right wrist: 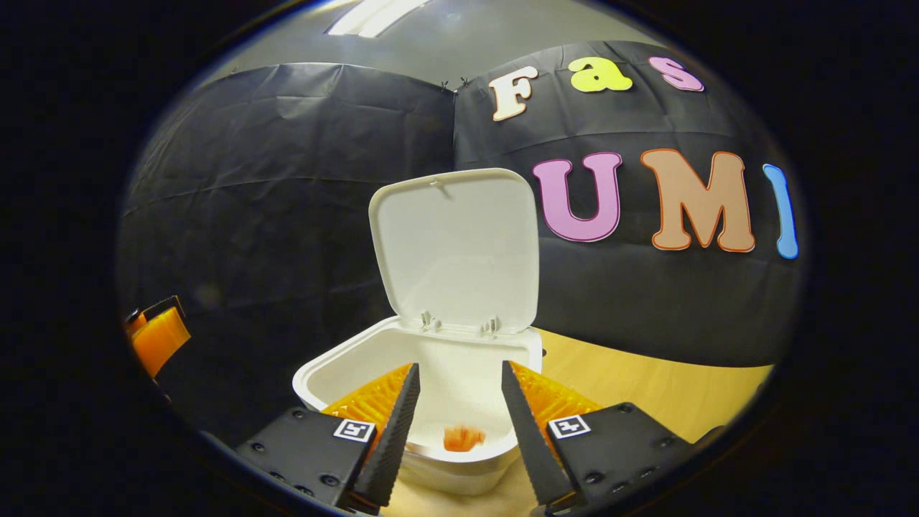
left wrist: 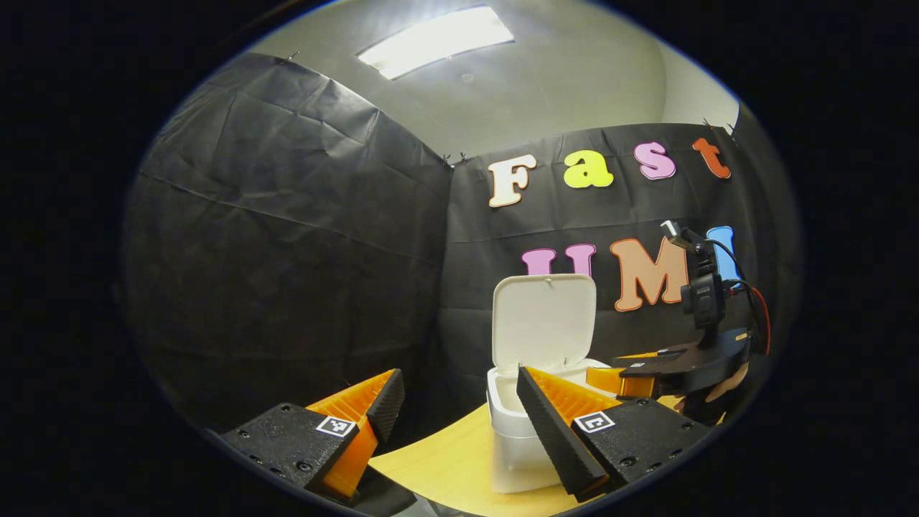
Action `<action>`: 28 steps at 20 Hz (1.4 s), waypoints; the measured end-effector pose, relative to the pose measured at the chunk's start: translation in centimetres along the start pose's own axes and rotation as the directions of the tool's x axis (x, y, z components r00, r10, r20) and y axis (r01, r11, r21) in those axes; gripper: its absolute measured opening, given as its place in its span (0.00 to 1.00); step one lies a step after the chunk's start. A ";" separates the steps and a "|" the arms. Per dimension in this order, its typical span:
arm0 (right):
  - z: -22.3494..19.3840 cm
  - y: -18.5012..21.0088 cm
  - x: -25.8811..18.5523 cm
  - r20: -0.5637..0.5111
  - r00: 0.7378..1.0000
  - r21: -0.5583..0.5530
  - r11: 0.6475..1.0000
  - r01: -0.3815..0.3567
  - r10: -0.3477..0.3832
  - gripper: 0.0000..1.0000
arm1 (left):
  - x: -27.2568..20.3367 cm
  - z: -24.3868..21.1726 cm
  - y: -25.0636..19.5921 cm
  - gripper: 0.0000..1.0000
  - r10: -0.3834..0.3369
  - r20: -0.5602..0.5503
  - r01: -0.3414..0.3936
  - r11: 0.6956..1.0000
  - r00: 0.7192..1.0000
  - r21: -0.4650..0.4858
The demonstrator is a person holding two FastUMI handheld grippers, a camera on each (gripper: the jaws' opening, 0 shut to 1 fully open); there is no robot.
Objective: Press the lid of the desktop garbage bin to open it, pick up the crumpled paper on the desktop and throw it into the bin, then pick up the pop can on the desktop and drop it into the bin, and finally close the garbage bin lid.
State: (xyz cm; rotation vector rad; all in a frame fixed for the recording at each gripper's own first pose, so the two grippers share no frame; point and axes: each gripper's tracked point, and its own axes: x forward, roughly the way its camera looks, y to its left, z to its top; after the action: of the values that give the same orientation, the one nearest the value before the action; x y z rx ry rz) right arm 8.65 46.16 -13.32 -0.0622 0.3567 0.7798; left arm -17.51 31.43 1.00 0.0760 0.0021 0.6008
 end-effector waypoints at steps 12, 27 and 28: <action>1.1 -10.8 -10.6 0.158 0.954 0.012 0.966 0.257 -0.255 0.98 | 1.2 0.0 -11.9 0.94 -0.273 0.005 0.273 0.960 0.962 -0.064; -5.1 -27.6 -29.3 0.059 0.759 0.133 0.759 0.638 -0.648 0.98 | 0.3 -5.7 -30.7 0.94 -0.612 -0.090 0.599 0.789 0.786 -0.136; -5.5 -28.1 -30.0 0.051 0.750 0.135 0.748 0.650 -0.660 0.98 | 0.0 -6.7 -31.6 0.94 -0.625 -0.113 0.609 0.780 0.773 -0.145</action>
State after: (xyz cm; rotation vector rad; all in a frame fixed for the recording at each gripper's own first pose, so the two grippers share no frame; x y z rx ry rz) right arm 6.98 4.79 -10.48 -0.0432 0.2571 0.0527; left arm 0.17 5.98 -7.96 -0.0714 0.1449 -0.0641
